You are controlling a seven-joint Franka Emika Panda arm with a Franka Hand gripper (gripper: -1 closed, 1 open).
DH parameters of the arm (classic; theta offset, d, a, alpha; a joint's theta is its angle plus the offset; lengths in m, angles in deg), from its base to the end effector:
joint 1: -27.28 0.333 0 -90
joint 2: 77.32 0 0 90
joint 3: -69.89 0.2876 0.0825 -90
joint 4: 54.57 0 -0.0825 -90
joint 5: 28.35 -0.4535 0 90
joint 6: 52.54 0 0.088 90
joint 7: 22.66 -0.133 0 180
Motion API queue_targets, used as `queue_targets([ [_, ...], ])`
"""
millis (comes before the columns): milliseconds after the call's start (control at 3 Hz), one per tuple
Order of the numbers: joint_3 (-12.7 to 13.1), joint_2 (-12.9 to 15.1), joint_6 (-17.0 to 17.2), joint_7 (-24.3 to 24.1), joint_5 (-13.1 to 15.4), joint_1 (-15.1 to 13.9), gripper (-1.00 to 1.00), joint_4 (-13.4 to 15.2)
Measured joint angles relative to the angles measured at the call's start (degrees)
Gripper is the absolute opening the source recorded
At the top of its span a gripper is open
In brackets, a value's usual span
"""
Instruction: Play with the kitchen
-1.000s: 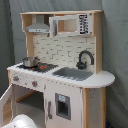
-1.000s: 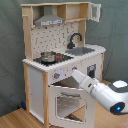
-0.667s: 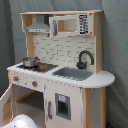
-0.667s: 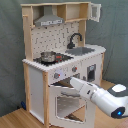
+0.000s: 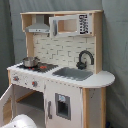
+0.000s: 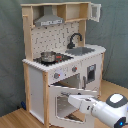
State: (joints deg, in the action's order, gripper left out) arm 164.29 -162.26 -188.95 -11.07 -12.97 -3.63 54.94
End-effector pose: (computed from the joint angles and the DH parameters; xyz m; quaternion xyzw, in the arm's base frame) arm 0.2271 0.6508 0.3007 0.3824 0.5646 0.3824 0.6234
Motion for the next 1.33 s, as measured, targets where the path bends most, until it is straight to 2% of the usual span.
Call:
queue_targets([
  [667,2.86,0.02,-7.11,-9.28,-2.62,-0.68,1.0,2.12],
  [1333,3.33,0.11,-13.39,-19.81,-6.72,-0.75,1.0,5.86],
])
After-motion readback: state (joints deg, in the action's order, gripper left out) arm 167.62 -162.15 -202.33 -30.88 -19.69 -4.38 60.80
